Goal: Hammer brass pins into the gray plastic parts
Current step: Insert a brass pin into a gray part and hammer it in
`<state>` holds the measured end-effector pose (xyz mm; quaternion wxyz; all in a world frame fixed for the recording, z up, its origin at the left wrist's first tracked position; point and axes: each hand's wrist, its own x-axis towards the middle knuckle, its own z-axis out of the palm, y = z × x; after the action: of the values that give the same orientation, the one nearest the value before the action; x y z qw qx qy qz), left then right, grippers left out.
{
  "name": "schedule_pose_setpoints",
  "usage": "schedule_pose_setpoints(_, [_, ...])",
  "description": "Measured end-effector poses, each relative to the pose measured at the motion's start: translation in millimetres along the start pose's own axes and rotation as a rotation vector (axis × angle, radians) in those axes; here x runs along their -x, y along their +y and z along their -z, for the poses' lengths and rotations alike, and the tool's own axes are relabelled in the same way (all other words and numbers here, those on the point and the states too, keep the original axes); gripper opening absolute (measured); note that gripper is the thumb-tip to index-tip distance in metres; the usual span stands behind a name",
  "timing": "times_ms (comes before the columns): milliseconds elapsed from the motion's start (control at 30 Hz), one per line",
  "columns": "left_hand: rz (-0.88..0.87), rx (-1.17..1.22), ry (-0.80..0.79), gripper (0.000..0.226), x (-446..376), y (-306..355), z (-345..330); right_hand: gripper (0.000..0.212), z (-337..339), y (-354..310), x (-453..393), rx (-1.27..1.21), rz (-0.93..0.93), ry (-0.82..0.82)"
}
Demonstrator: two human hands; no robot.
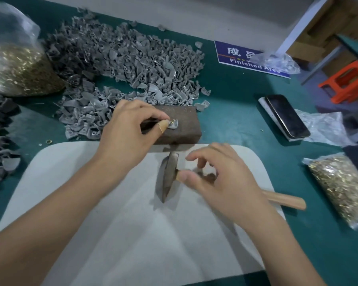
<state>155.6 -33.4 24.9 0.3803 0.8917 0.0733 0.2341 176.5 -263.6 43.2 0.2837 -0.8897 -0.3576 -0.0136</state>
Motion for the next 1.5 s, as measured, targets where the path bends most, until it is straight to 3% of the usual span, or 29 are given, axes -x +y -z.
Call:
schedule_pose_setpoints(67, [0.004,0.005,-0.012,0.008,0.1,0.5,-0.4,0.047,0.2,5.0,22.1,0.041,0.048,-0.149])
schedule_pose_setpoints(100, [0.007,0.01,-0.013,0.008,0.0,0.9,-0.5,0.045,-0.7,8.1,28.2,0.065,0.066,-0.158])
schedule_pose_setpoints(200, [0.012,0.02,-0.007,0.008,0.8,2.5,-0.2,0.024,-0.7,9.2,32.8,0.216,0.138,-0.059])
schedule_pose_setpoints(267, [0.012,0.025,0.0,0.008,1.7,4.1,-0.1,0.021,6.1,9.3,31.1,0.339,0.205,-0.011])
schedule_pose_setpoints(433, [0.016,0.018,0.008,0.012,2.5,4.2,2.9,0.026,44.7,18.0,4.6,0.056,0.113,0.115])
schedule_pose_setpoints(533, [0.021,0.039,0.008,0.013,2.5,4.6,4.1,0.026,61.6,17.6,-23.4,-0.092,-0.014,0.097])
schedule_pose_setpoints(767, [0.015,0.039,0.023,0.016,1.3,6.7,3.4,0.021,39.3,1.0,-57.4,0.225,-0.05,0.156])
schedule_pose_setpoints(1000, [-0.011,-0.015,0.035,0.016,1.0,7.4,3.9,0.026,23.1,-1.6,-49.3,0.223,-0.024,0.424])
schedule_pose_setpoints(1133, [-0.112,-0.203,0.091,0.018,3.9,11.4,6.9,0.028,16.9,-10.9,-45.9,0.169,-0.075,0.505])
schedule_pose_setpoints(1333, [-0.101,-0.26,0.114,0.014,4.0,10.2,3.0,0.025,12.0,-16.6,-42.7,0.282,-0.091,0.336])
schedule_pose_setpoints(1500, [-0.104,-0.256,0.101,0.013,4.4,10.7,2.9,0.03,12.7,-16.0,-42.2,0.211,-0.092,0.454])
